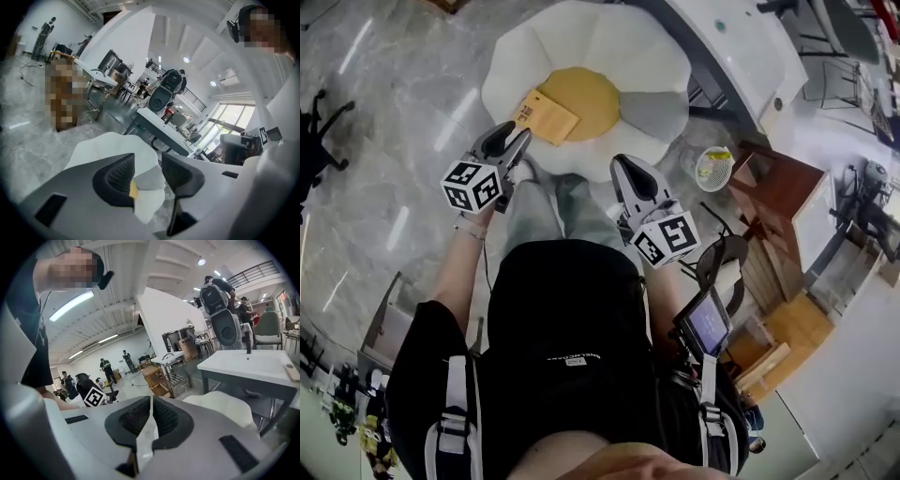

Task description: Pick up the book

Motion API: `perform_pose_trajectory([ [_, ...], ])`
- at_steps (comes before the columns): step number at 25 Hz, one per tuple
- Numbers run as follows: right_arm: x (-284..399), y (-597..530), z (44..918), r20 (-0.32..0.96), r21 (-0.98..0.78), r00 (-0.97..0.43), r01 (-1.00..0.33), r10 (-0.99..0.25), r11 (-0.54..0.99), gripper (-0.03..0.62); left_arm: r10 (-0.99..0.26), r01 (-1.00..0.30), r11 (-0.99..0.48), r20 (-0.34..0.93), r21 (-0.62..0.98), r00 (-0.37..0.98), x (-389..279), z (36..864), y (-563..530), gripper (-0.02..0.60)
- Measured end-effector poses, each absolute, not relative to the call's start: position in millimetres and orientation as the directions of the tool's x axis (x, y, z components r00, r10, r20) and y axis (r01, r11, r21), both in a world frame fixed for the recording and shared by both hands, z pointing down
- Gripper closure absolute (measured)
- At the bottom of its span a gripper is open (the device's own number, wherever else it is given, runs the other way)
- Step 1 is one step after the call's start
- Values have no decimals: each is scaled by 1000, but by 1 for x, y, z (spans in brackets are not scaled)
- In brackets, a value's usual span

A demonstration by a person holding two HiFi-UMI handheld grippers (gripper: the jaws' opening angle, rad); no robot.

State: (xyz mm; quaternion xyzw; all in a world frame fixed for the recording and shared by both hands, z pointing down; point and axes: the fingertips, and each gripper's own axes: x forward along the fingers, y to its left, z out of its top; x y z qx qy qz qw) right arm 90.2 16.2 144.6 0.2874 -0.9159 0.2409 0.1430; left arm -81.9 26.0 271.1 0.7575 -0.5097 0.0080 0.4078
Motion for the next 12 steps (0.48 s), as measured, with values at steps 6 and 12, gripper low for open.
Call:
perform_pose_trajectory([
  [6,94,12,189,448,-382,-772,-622,-452,683,558,-716,-792,-98,510,603,477,-94,356,16,377],
  [12,96,17,226,467,-413,-758,-643,-456,645,559,-653,-810,-115,571,575,498,-92,425,15,350],
])
